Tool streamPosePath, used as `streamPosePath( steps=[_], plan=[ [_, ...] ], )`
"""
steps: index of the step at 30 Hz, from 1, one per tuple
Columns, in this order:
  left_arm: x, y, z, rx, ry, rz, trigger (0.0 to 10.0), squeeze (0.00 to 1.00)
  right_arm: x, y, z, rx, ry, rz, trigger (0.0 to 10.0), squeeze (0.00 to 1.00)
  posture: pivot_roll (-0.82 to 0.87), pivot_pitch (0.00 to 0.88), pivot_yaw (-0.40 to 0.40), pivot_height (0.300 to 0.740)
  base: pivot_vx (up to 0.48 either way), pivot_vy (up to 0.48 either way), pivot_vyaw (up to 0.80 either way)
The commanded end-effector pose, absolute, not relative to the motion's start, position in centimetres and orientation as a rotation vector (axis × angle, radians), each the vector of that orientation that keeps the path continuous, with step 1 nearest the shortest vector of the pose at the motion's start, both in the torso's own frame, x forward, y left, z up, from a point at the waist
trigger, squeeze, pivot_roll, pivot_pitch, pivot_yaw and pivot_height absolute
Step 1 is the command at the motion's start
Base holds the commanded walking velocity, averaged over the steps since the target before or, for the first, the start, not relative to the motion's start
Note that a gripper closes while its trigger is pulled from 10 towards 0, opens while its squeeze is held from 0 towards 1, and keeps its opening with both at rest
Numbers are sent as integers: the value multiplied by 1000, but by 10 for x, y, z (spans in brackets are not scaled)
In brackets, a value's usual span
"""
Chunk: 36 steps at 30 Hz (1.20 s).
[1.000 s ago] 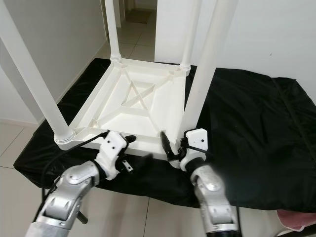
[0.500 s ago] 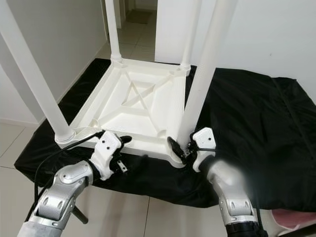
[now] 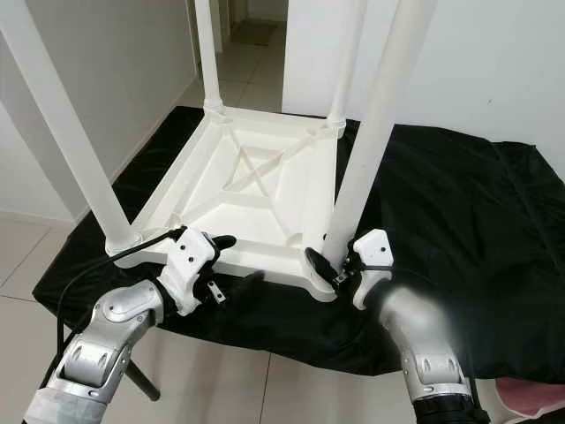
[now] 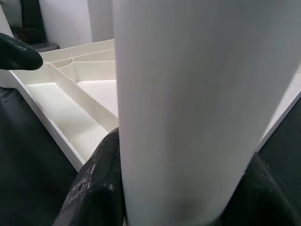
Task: Building children table
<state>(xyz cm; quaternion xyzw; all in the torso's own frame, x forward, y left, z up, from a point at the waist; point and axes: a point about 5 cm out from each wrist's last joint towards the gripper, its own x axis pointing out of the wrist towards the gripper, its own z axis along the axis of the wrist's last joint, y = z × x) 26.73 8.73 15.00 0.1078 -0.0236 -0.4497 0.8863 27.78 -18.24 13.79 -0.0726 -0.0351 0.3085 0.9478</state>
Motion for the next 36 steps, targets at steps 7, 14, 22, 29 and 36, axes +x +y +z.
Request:
streamPosePath(
  steps=[7,14,22,29,36],
  plan=[
    [266,84,143,230,15,-953,10000,0,274,-173,135,-75,-69,506,10000,0,6,17,-3,740,0,0,0],
    [267,88,142,223,10,-929,10000,0,273,-166,136,-58,-79,413,10000,0,15,28,-13,740,0,0,0],
    [265,94,141,230,20,-910,10000,0,273,-158,135,-33,-88,240,10000,0,18,28,1,740,0,0,0],
    [271,91,147,206,-2,-862,10000,0,269,-150,130,13,-79,16,10000,0,37,8,9,740,0,0,0],
    [273,89,145,195,-6,-861,10000,0,267,-139,126,-12,-77,-79,10000,0,15,0,10,740,0,0,0]
  ],
)
